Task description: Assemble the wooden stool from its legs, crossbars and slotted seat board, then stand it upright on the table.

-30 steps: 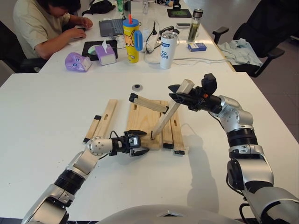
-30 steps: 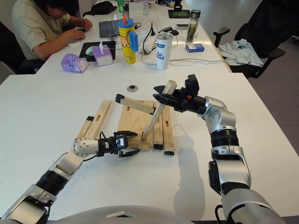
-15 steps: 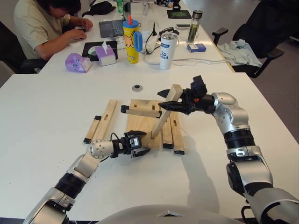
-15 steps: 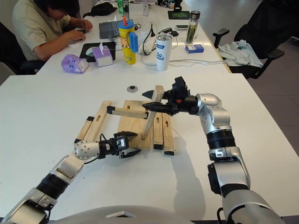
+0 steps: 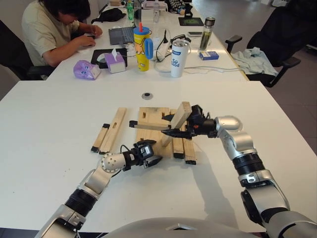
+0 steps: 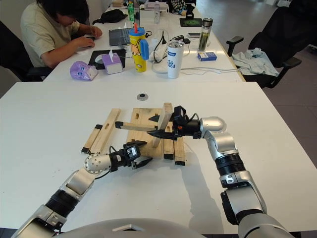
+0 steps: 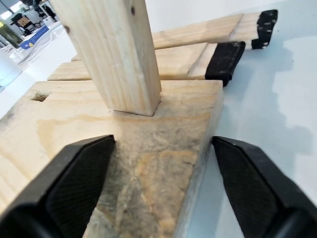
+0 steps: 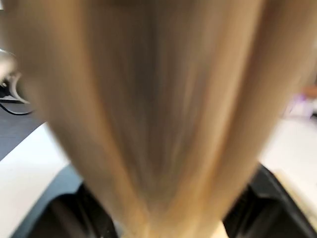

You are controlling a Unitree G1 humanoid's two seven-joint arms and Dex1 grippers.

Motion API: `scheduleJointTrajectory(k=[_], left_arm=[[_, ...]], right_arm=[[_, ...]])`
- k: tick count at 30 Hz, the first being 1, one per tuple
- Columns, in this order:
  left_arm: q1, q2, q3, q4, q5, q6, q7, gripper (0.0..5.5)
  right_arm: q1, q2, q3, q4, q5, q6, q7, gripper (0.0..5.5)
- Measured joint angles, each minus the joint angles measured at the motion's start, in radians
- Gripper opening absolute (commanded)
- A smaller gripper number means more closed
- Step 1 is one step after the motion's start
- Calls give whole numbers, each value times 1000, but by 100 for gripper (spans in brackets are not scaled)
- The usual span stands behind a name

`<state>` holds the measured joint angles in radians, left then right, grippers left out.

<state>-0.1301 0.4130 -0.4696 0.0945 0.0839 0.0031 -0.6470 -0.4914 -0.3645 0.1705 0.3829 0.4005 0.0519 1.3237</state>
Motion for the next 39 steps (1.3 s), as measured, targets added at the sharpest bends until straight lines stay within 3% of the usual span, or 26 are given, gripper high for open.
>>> scheduleJointTrajectory(k=[5,10,13,17,23,28,34,39], left_arm=[[-6,-43,0,0,30,51,56,365],[-9,-56,-1,1,46,73,89,365],[-2,-45,5,1,45,72,89,365],[4,-9,18,-3,35,50,72,365],[1,58,46,3,14,30,25,365],[5,60,50,5,12,30,29,365],[6,60,49,5,12,31,31,365],[4,60,47,6,12,31,31,365]], right_arm=[[-11,-23,-29,-16,-8,-14,-30,334],[114,-242,-64,-131,-122,-3,-67,334],[260,-286,-121,-163,-139,44,-158,334],[401,-196,-150,-371,-146,260,-422,334],[542,96,-105,-807,-57,714,-823,334],[538,251,-117,-870,-63,976,-1068,334],[478,346,-110,-874,-69,1118,-1187,334],[439,354,-89,-850,-84,1151,-1227,334]])
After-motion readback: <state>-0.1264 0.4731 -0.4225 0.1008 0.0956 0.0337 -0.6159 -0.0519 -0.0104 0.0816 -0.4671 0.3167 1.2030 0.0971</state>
